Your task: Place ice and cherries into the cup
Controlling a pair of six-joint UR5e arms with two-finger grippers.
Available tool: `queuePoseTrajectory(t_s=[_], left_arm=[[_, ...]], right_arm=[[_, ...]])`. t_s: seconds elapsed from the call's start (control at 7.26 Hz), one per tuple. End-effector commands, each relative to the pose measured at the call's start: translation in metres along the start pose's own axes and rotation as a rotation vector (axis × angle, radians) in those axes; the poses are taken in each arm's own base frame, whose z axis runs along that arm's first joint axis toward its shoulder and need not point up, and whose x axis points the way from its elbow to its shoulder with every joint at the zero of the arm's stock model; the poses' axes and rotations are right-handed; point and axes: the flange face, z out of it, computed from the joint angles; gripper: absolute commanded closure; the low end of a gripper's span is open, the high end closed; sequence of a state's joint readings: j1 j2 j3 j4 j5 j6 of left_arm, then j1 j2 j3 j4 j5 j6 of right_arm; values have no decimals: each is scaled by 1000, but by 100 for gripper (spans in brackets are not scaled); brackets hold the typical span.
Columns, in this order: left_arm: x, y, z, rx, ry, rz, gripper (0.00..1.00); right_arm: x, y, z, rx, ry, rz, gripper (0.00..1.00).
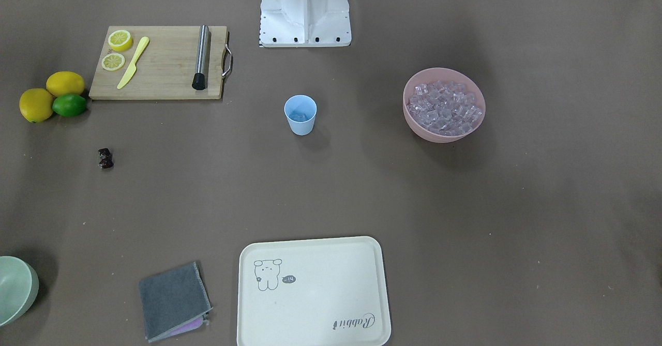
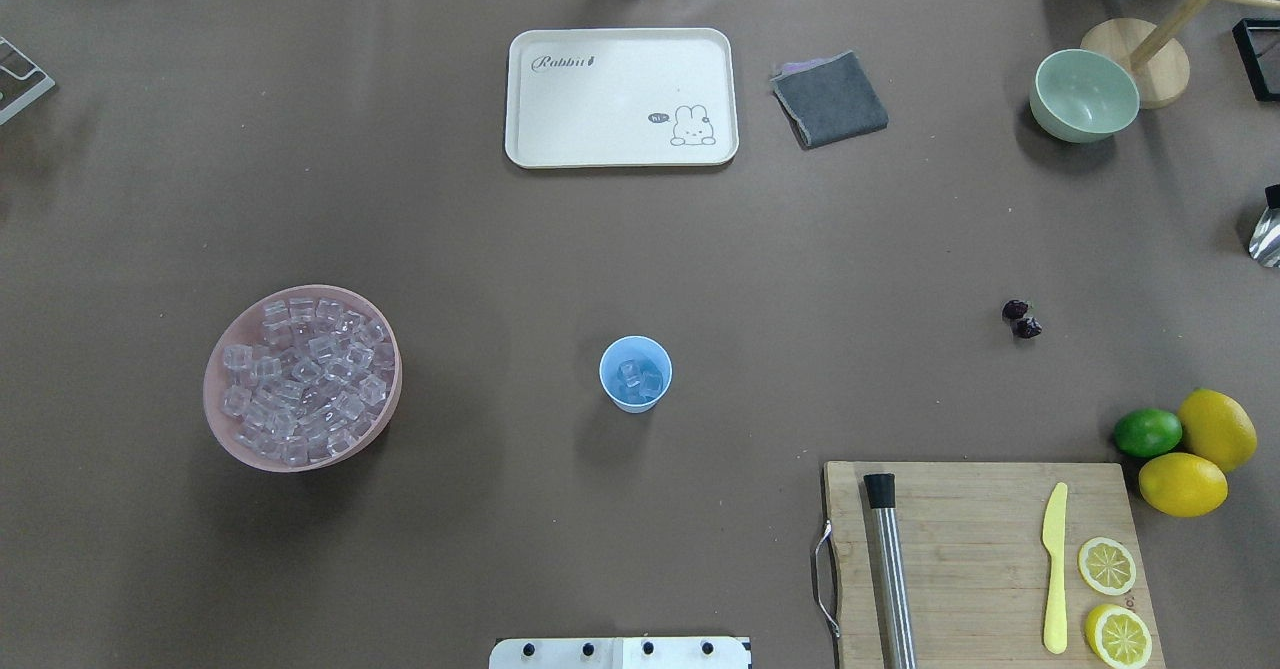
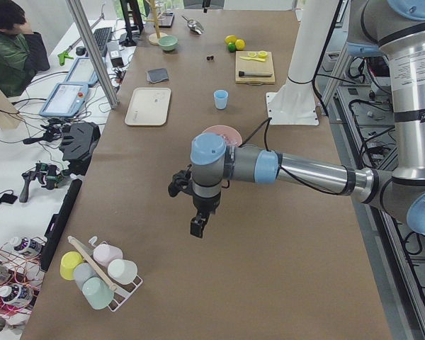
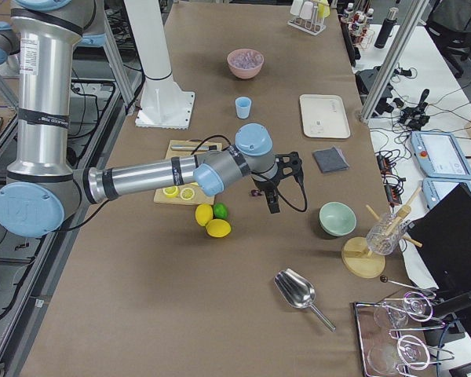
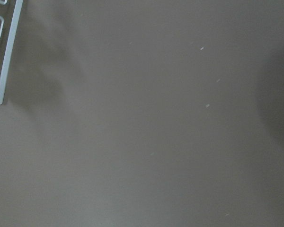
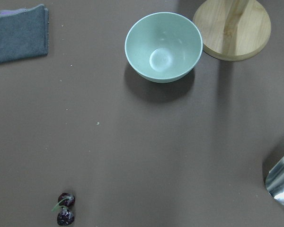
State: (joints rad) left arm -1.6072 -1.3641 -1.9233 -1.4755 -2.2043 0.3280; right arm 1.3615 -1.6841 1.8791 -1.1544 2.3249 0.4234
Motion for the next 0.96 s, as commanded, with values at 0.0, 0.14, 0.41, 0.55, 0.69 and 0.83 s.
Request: queuePoseTrajectory(t_s=[0.0,0.14,0.41,0.55,0.69,0.83], left_arm=[[-44,58,6,48,130,-151,2],[-42,80,13,77,190,-174,2],[-40,83,12,80,191,-172,2],[-41,81,12,93,184,-162,2],[-42,82,14,96,183,-155,2],[-42,81,14,107,177,-145,2]], right_arm=[[-36,-11,21,0,23,11,0],[-58,-22,36,-6,30,-12,0],[-115,-28,92,-25,72,-13,0],[-124,-21,116,-42,93,-30,0],[-128,-12,132,-69,98,-47,0],[-144,-1,149,-68,131,-87,0]])
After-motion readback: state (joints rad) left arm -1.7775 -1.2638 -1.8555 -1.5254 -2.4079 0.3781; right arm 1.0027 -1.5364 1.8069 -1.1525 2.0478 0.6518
